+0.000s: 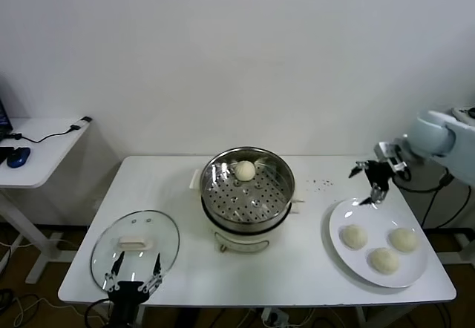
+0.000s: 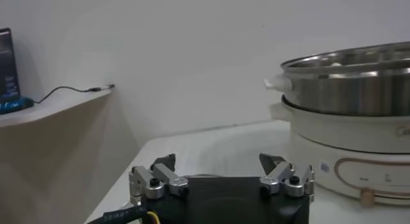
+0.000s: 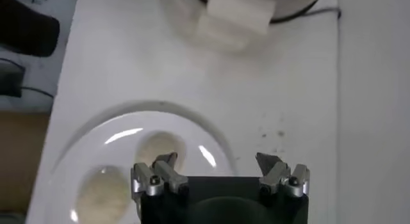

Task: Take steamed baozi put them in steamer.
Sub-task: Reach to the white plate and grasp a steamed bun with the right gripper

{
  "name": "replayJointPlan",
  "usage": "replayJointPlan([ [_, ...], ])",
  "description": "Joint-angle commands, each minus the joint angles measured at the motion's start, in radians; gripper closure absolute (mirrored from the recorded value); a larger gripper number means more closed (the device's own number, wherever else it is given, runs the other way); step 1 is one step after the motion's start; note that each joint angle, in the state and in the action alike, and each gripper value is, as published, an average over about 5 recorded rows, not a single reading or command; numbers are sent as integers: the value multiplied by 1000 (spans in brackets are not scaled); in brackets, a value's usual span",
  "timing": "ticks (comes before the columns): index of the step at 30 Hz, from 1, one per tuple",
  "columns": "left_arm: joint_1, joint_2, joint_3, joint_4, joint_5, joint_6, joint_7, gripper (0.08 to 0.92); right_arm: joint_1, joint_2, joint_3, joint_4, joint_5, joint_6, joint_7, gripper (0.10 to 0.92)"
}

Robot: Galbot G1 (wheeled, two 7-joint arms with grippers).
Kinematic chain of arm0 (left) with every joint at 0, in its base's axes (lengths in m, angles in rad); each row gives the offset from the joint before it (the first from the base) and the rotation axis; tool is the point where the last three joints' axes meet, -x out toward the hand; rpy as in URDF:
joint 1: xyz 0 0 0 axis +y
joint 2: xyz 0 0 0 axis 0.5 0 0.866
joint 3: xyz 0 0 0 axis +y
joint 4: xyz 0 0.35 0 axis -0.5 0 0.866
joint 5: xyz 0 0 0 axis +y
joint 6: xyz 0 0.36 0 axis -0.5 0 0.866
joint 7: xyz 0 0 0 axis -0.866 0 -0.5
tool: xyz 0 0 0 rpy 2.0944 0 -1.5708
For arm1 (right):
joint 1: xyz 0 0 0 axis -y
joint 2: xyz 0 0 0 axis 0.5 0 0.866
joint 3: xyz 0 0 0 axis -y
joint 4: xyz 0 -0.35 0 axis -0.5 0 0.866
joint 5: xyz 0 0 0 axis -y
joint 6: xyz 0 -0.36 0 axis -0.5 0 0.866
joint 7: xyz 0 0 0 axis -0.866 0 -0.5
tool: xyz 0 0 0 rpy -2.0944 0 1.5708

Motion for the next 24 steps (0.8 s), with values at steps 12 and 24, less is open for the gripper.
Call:
replayJointPlan([
  [12,-3,-7,2,26,17,3,0,177,-497,76,382,-128,-165,-168,15,203],
  [24,-13,-7,-6,44,15,3,-1,177,-490,131,353,-162,-167,-164,-2,203],
])
